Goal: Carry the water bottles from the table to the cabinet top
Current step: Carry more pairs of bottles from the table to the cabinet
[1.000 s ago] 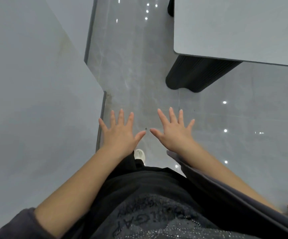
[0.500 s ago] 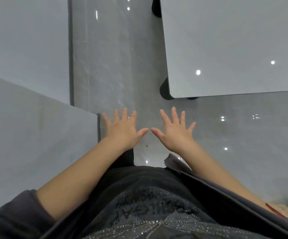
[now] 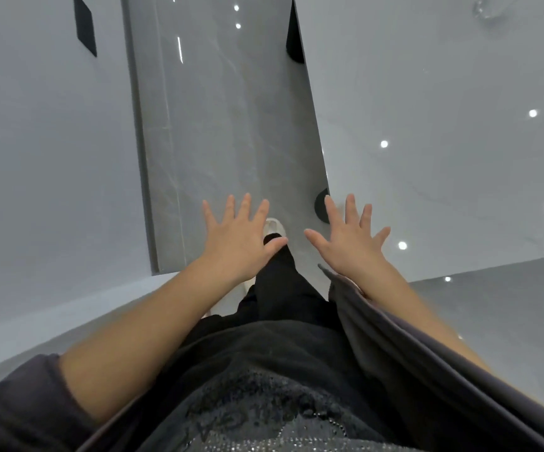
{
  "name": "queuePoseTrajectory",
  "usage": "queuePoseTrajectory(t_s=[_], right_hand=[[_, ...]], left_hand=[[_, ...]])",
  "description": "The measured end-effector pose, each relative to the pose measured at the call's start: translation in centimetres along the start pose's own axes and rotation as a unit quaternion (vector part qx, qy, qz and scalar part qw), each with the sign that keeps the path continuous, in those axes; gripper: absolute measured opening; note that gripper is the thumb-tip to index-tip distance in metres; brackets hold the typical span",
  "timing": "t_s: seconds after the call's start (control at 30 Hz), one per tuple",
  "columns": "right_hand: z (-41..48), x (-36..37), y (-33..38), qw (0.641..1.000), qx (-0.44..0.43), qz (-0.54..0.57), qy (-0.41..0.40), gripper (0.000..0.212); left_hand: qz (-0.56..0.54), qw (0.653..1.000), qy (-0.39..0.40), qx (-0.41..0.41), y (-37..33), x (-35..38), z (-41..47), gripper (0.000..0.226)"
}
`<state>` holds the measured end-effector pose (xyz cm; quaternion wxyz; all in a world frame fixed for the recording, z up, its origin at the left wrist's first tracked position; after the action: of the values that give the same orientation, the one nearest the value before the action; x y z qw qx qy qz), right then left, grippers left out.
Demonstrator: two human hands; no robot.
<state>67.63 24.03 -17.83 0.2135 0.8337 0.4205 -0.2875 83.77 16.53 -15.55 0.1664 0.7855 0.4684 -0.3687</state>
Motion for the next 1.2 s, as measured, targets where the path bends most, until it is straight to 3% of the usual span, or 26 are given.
queuePoseTrajectory(t_s=[0.5, 0.7, 0.97, 1.2], right_hand=[[14.2, -14.1, 5.4, 1.0, -0.007, 0.023, -0.001, 0.079], [18.6, -19.5, 8.1, 1.0, -0.007, 0.024, -0.001, 0.077], [23.8, -23.8, 10.2, 0.99, 0.088, 0.109, -0.011, 0.076], [26.9, -26.4, 13.6, 0.948, 0.177, 0.263, -0.015, 0.076]], left_hand=[[0.066, 0.996, 0.008, 0.052, 2.6, -13.8, 14.9, 0.076], [0.043, 0.997, 0.026, 0.05, 4.6, -19.0, 19.6, 0.076], [0.109, 0.983, 0.031, 0.143, 7.8, -26.1, 28.3, 0.078], [0.194, 0.952, 0.057, 0.229, 9.1, -33.9, 36.6, 0.077]])
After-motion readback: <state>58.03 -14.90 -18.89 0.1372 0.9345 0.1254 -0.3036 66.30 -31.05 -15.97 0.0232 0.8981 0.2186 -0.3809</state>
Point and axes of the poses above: each hand's wrist, its own z-axis towards the middle knuckle, its own x-axis out of the palm, y = z × x, the point moved 10 cm from there along z, towards the middle knuckle, and after that the axes turned 3 degrees about y, right-handed, at the moved point
